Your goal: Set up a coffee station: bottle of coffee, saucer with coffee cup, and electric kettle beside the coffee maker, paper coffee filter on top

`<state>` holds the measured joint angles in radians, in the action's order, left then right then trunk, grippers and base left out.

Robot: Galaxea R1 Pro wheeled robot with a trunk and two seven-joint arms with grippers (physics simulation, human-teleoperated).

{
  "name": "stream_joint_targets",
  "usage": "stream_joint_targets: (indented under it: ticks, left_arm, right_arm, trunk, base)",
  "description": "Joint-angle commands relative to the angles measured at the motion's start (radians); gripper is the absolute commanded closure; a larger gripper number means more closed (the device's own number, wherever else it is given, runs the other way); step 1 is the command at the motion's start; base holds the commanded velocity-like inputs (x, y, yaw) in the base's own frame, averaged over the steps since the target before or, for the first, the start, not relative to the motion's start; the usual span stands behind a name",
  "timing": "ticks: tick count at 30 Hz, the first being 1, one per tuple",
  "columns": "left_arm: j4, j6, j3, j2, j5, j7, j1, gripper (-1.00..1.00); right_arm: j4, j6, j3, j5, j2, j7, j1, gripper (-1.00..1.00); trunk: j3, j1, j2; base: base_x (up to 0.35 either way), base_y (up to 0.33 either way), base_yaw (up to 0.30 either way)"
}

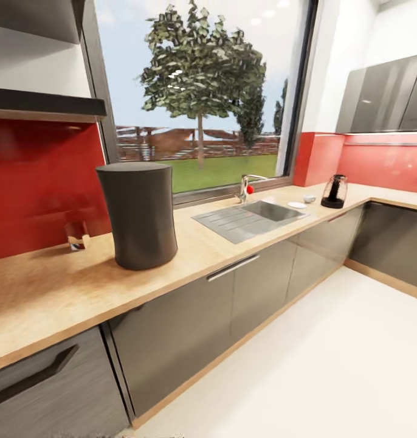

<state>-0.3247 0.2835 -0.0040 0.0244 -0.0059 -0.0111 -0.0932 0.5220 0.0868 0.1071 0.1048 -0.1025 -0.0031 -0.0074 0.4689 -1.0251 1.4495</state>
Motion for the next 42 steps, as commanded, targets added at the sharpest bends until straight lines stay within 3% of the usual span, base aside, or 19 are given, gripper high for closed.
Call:
stream_joint_targets:
  ticks: [1,26,42]
  left_arm:
    - [0.001,0.003,0.0,0.0,0.0,-0.001,-0.001,-1.0]
    - [0.0,0.005,0.007,0.0,0.004,0.0,-0.001,-1.0]
    - [0.001,0.005,0.009,0.0,0.004,-0.001,-0.001,-1.0]
  right_arm:
    - [0.0,0.004,-0.001,0.011,0.0,0.0,0.0,-1.0]
    - [0.001,0.002,-0.003,0.012,0.006,0.0,0.0,-1.0]
    - [0.001,0.002,-0.003,0.012,0.006,0.0,0.0,-1.0]
  trunk:
    - [0.001,0.0,0.0]
    - [0.001,0.0,0.0]
    - [-0.049,0.061,-0.112]
  base:
    - [0.0,-0.072,0.277]
    - [0.0,-0.007,0.277]
    - [0.0,0.0,0.277]
